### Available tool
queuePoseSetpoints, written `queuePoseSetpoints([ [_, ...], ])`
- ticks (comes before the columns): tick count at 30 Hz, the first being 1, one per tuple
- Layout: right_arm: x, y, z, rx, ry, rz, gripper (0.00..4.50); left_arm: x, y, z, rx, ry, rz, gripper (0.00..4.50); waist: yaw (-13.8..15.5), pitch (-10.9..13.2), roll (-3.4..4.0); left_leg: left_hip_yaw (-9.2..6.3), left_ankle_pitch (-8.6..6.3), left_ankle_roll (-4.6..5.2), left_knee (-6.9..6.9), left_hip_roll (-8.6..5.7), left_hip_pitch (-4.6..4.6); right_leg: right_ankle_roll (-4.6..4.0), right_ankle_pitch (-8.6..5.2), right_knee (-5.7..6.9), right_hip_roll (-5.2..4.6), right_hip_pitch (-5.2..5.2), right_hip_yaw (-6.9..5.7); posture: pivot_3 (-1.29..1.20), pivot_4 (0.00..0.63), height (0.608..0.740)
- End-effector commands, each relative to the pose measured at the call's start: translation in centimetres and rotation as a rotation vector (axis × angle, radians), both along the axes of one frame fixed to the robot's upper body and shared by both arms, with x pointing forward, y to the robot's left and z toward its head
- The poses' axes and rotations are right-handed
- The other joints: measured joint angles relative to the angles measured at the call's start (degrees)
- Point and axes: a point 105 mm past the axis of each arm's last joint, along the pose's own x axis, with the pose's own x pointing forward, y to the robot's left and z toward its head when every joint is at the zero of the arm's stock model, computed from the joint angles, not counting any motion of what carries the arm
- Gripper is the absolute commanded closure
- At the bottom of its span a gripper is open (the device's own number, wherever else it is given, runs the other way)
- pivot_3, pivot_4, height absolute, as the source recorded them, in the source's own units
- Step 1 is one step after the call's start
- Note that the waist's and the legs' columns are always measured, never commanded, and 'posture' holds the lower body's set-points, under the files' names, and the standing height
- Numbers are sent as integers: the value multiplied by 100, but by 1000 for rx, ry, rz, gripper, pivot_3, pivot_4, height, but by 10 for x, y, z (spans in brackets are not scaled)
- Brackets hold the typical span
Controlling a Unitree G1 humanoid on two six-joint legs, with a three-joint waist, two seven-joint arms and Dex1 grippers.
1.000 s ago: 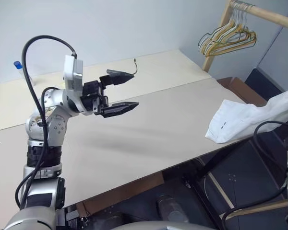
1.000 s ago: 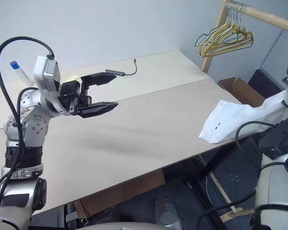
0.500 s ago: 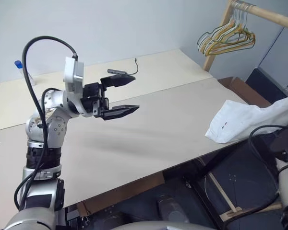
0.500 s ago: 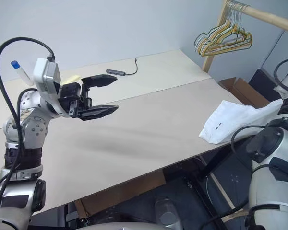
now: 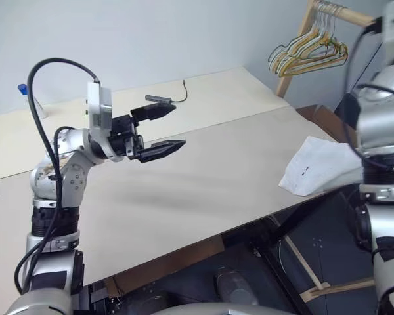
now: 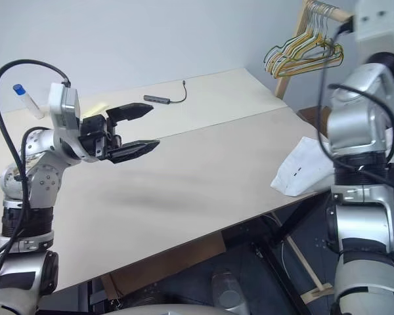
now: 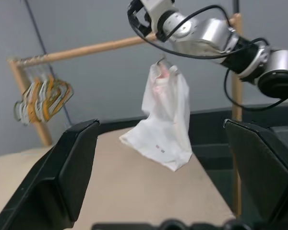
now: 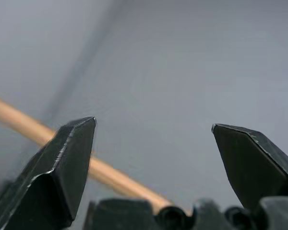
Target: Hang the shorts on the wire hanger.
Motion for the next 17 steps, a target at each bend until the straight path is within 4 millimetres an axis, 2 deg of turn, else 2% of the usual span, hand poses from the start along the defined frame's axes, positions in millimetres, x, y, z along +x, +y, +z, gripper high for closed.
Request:
queuePoseSetpoints([
  [1, 17, 60, -35, -95, 207, 354, 20, 7, 26, -6, 20, 14, 127, 0, 18, -1, -5, -1, 0, 0, 0, 0, -1, 0, 0, -1, -1, 0, -1, -173, 0, 740],
  [3, 16, 86, -75, -77, 387, 559, 20, 8, 40, -14, 37, 38, 189, 0, 47, 4, -14, -3, 0, 1, 0, 3, -2, 0, 0, -3, -3, 0, -4, -139, 0, 740],
  [5, 3, 109, -116, -90, 572, 751, 20, 8, 52, -21, 57, 58, 253, 0, 152, 10, -23, -6, -2, 3, -1, 3, -8, 1, 1, -8, -6, -3, -8, -108, 0, 740],
  [8, -16, 121, -160, -90, 757, 875, 20, 5, 67, -32, 81, 91, 322, 0, 358, 12, -26, -7, -7, 10, -2, 4, -15, 3, -1, -9, -11, -12, -13, -70, 0, 740],
  [11, -29, 122, -186, -81, 883, 941, 20, -5, 74, -45, 111, 115, 360, 0, 586, 15, -28, -2, -9, 12, 0, 3, -19, 4, -2, -7, -17, -17, -13, -25, 0, 740],
  [16, -33, 120, -196, -61, 965, 985, 20, -11, 77, -55, 111, 132, 415, 0, 975, 24, -53, 0, -7, 8, 2, 7, -7, -8, 6, 0, -14, -13, -22, 10, 0, 740],
  [17, -32, 119, -196, -75, 971, 979, 20, -11, 77, -56, 115, 131, 422, 0, 975, 24, -53, 0, -7, 7, 2, 7, -3, -9, 6, 1, -13, -10, -23, 13, 0, 740],
])
